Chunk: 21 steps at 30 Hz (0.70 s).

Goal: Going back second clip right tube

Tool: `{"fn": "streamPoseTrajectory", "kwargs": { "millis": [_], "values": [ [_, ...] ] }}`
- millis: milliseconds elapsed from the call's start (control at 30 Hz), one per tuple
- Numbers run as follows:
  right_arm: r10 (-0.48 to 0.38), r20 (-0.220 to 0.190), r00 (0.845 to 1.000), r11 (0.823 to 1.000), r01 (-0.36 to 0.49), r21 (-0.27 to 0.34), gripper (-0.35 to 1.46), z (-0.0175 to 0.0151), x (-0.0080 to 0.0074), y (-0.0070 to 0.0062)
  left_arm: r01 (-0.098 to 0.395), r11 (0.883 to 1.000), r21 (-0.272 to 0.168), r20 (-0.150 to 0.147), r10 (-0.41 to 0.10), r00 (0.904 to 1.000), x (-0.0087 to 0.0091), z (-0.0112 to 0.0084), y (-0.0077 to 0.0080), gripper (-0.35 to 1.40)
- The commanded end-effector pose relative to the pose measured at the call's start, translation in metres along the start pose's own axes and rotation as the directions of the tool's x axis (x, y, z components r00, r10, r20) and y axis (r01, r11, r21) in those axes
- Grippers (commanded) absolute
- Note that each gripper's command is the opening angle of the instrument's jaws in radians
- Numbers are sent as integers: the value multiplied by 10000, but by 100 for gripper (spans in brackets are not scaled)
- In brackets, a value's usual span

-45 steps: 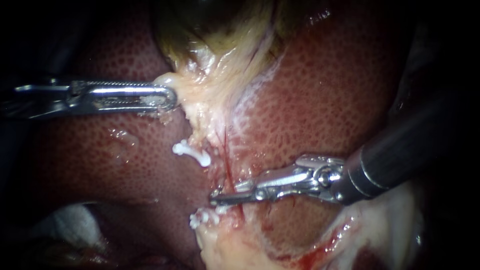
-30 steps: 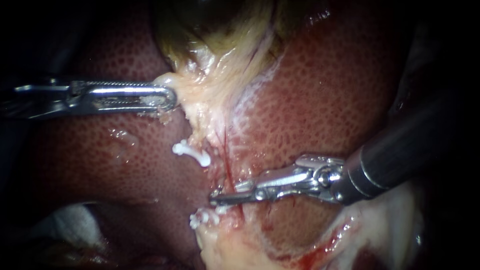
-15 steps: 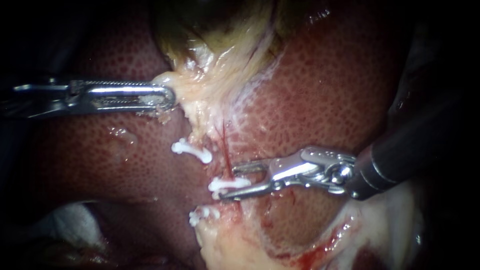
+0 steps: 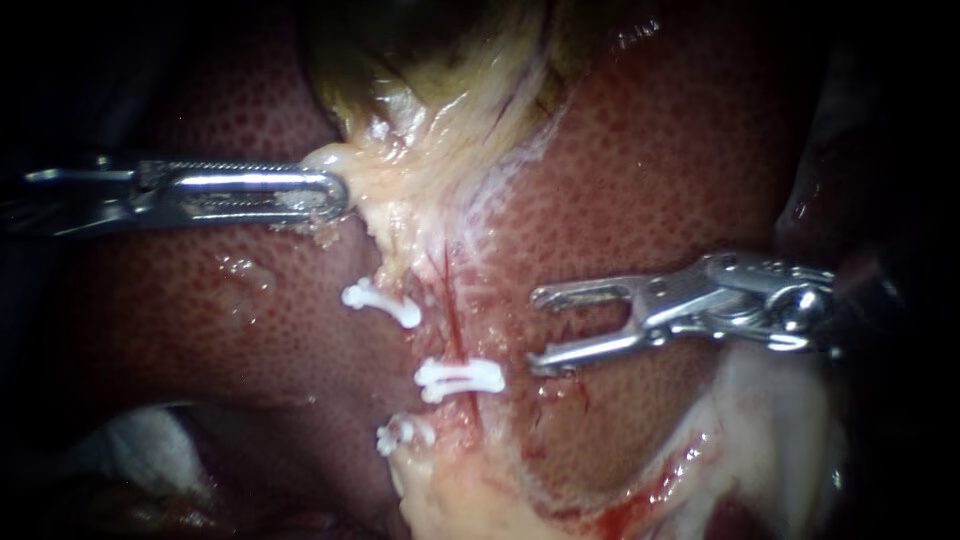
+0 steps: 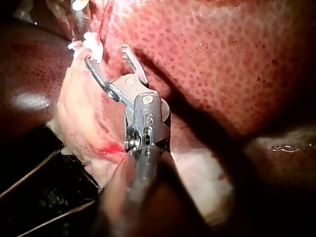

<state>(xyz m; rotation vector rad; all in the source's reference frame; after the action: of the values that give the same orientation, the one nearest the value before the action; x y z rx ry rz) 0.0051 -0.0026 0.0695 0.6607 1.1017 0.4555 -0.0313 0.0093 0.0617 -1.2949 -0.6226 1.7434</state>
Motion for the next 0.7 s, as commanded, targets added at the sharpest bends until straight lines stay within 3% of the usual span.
{"fn": "streamPoseTrajectory", "kwargs": {
  "millis": [33, 133, 300, 500, 700],
  "values": [
    [-72, 7, 10000, 10000, 72, 12, 49, -4, 3, -1, -3, 10000, -5, 0, 3, 10000, -1, 1, 0, -35],
    [-482, 34, 9988, 9988, 482, 64, 49, -23, 19, -6, -3, 10000, -4, 0, 3, 10000, -1, 1, 0, -35],
    [-868, 58, 9962, 9961, 867, 132, 49, -41, 30, -14, -8, 10000, 3, -3, 8, 10000, -2, 1, 0, -35],
    [-978, 64, 9952, 9951, 977, 141, 49, -43, 32, -16, -65, 10000, 64, -27, 65, 10000, -11, 11, -4, -35],
    [-982, 64, 9951, 9951, 981, 144, 49, -43, 31, -16, -177, 9997, 150, 225, 173, 9996, -28, 35, -12, -35]
  ]
}}
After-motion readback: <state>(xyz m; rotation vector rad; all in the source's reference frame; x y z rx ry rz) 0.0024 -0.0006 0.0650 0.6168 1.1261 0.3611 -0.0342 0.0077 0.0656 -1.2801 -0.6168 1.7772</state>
